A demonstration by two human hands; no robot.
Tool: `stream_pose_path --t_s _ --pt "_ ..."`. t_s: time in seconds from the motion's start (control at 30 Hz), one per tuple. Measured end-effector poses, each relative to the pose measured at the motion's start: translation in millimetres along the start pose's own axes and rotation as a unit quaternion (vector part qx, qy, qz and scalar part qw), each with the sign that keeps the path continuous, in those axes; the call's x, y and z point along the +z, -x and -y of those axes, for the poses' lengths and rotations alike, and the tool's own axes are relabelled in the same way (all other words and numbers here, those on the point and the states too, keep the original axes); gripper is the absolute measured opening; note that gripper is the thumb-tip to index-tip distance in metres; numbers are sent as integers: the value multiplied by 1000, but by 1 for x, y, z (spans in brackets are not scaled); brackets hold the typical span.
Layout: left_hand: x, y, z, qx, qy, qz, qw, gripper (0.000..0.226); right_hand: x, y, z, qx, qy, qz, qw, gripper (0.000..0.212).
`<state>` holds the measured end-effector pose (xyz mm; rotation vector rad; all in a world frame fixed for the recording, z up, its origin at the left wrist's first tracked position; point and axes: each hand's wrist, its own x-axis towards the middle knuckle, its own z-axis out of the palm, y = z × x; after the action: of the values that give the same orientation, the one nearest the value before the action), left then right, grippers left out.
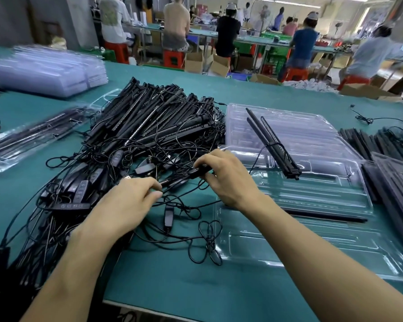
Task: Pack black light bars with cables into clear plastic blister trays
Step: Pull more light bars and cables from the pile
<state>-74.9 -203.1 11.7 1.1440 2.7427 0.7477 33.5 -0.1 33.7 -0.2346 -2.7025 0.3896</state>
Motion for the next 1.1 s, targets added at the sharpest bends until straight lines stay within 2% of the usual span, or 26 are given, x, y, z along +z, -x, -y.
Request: stream_pose_path --t_s 0.1,0.23,0.27,0.33,0.4,0.47,0.57,0.63,0.7,0.77,0.83,0.9,0.97,1.03,1.1 --pt "-3 -1 -3 -8 9 34 999 19 -1 4 0 -4 7 -12 1000 20" --pt "-11 -2 0 -44 23 30 998 21 -8 13 -5 7 15 -15 1000 21" --pt "-12 -3 0 -58 26 -2 998 24 -10 15 -5 6 18 -14 1000 21" --pt "-13 -5 1 -86 48 -121 988 26 -12 19 -4 -13 12 -26 1000 19" --pt "-13 -10 2 -109 114 -246 957 23 -15 27 -2 -55 5 -42 998 16" --pt "-14 -16 7 -131 215 -328 911 20 -16 37 -2 -103 18 -46 993 17" --pt "-11 -21 12 -170 325 -375 851 19 -16 50 -5 -143 81 -8 986 22" --pt "-10 -20 14 -203 323 -407 830 19 -14 56 -8 -137 132 27 981 21" --pt "-13 -17 19 -222 293 -432 824 15 -14 59 -10 -117 151 44 981 19" --pt "-16 -14 22 -239 257 -398 848 10 -15 59 -12 -90 137 53 985 17" --pt "-18 -11 16 -253 120 -330 901 31 -15 58 -13 -77 119 64 988 22" --pt "-17 -7 -1 -165 -38 -338 926 51 -14 58 -11 -79 112 62 989 23" --pt "-14 -11 -24 -27 -127 -319 939 48 -14 57 -7 -83 97 50 991 20" --pt "-8 -26 -42 40 -150 -197 968 38 -14 57 -6 -84 72 35 993 14" --pt "4 -47 -55 37 -155 -67 985 33 -13 55 -4 -79 31 37 996 14"
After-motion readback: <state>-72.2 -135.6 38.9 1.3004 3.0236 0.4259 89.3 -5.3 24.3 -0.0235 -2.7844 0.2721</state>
